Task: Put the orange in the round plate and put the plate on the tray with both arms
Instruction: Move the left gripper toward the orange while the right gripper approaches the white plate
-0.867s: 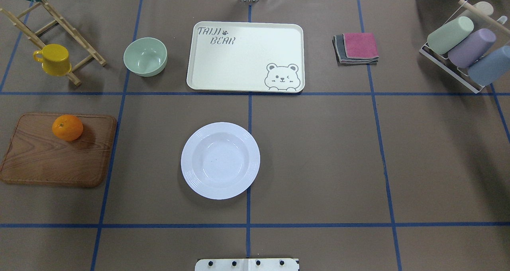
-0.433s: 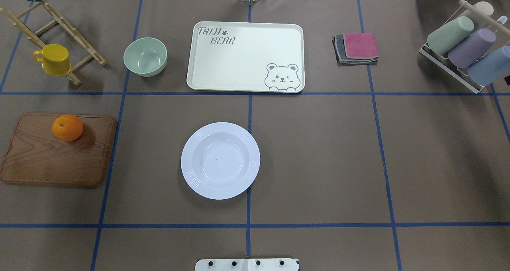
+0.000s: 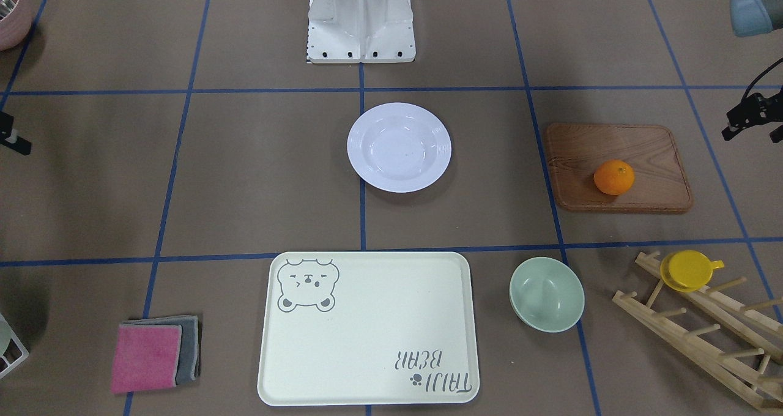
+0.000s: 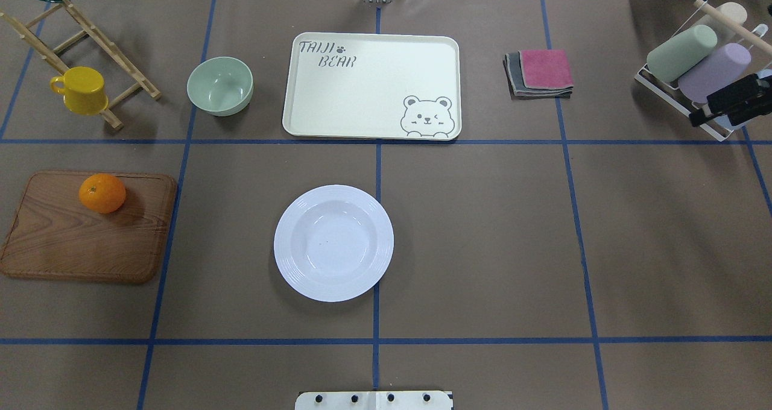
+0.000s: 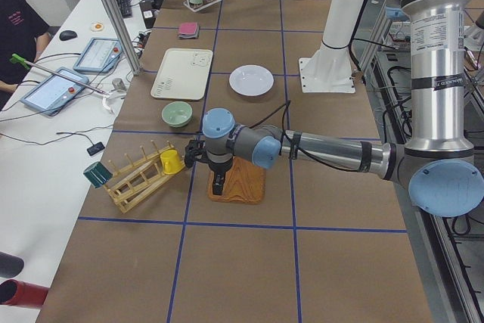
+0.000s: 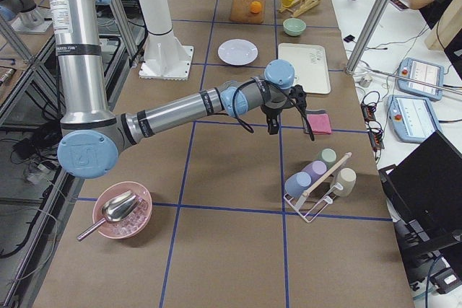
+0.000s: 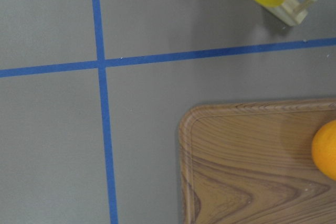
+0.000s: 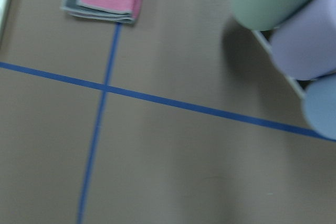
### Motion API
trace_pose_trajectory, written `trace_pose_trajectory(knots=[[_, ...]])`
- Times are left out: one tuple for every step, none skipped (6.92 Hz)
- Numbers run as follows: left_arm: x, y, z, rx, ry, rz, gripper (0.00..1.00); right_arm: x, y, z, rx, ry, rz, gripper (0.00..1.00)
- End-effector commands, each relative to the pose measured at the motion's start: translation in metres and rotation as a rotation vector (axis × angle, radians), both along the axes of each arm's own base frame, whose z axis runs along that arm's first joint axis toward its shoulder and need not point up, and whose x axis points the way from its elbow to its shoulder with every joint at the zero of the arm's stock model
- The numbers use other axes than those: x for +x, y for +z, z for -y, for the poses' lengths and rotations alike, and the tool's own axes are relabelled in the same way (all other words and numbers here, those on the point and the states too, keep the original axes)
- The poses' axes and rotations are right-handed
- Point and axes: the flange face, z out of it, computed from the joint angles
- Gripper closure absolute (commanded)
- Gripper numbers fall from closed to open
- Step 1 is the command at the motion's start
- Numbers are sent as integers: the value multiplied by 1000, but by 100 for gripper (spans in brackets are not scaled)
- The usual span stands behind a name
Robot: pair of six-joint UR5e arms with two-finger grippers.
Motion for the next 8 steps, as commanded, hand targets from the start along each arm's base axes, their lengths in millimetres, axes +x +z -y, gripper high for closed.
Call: trace_pose_trajectory(knots=[[44,-26,3,-54,-32,-32,1,-95,-36,-36,-53,-44,134,0],[66,-34,-1,-78,-67,-61,1,-123,-39,-51,-99,-1,186,0],[83,-40,-4,-106,-85,-80,1,-144,-49,-61,-149,28,264,0],[108,-54,0,-136,-99,-95,1,-172,-54,-78,-182,71,333,0],[131,-63,4,-138,-110,-82,2,-212,-63,-104,-201,130,404,0],[144,-67,10,-128,-107,-69,2,-233,-68,-119,-222,126,429,0],[162,-74,21,-132,-102,-74,2,-236,-73,-121,-217,121,439,1],[184,-80,27,-147,-111,-73,2,-241,-77,-123,-249,141,451,1]])
